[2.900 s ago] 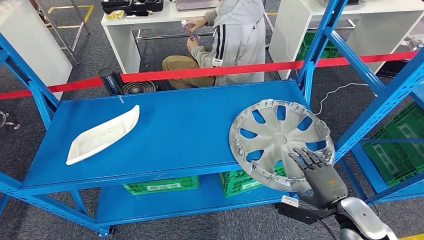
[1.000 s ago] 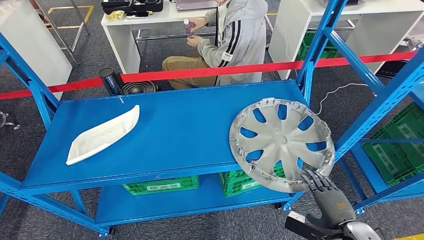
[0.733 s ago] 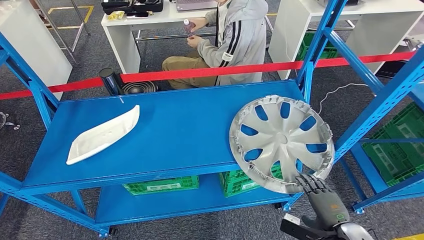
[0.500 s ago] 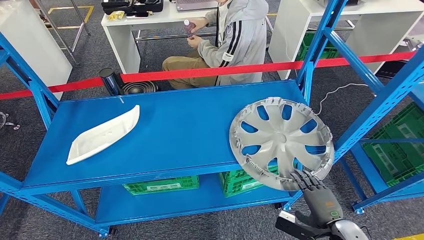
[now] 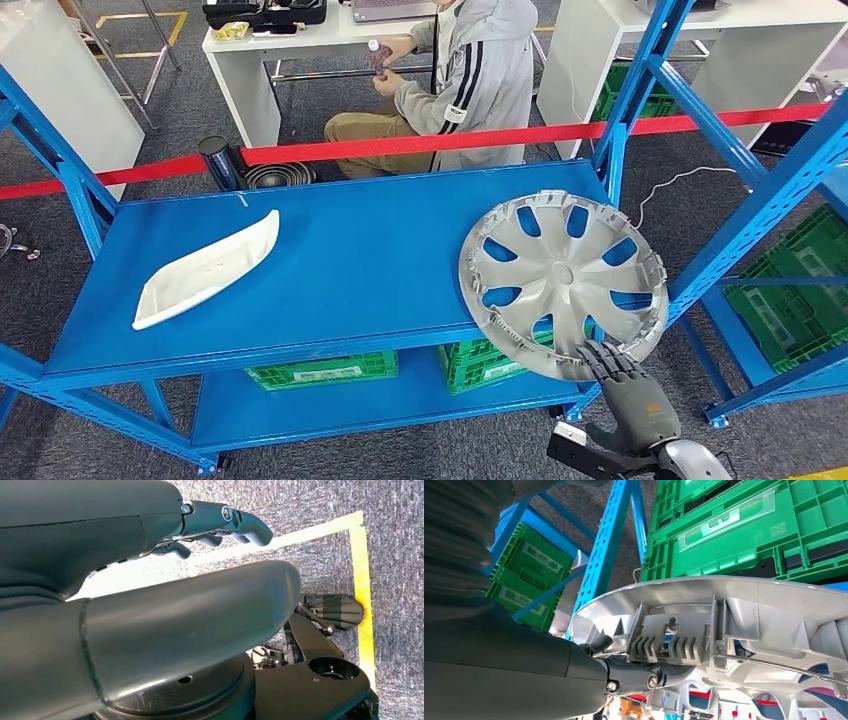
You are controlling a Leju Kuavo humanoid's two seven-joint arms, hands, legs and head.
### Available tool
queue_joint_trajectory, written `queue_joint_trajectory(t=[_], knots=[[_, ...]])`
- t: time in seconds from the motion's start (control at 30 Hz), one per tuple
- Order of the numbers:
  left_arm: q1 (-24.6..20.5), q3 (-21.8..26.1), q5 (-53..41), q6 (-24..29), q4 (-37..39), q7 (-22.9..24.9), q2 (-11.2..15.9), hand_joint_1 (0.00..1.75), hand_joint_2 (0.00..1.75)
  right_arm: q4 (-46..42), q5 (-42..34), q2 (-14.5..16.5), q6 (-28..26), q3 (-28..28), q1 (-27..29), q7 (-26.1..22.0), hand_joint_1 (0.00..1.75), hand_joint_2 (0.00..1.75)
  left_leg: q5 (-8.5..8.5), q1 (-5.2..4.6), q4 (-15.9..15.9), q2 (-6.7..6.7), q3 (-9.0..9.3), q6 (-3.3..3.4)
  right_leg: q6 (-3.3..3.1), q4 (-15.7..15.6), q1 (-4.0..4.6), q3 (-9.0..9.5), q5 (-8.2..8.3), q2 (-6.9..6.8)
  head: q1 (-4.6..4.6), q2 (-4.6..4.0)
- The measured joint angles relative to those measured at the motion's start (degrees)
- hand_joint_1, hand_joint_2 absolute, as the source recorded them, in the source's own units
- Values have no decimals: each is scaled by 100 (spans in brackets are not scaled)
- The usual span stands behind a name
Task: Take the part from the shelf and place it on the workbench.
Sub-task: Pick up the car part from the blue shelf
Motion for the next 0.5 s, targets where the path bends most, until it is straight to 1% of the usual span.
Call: queue_joint_trajectory(t=[0.3, 0.43, 0.5], knots=[[0, 0, 0, 0, 0, -1, 0, 0, 0, 4, 0, 2, 0, 33, -3, 0, 0, 175, 0, 0, 0, 0, 0, 0, 0, 0, 0, 0, 0, 0, 0, 0], [0, 0, 1, -2, 0, 0, -1, 0, 0, 7, -1, 2, -40, 41, -4, -23, 175, 175, 0, 0, 0, 0, 0, 0, 0, 0, 0, 0, 0, 0, 0, 0], [0, 0, 2, -5, 0, 2, -4, 0, 0, 7, -4, 4, -150, 52, -17, -85, 175, 175, 0, 0, 0, 0, 0, 0, 0, 0, 0, 0, 0, 0, 0, 0]])
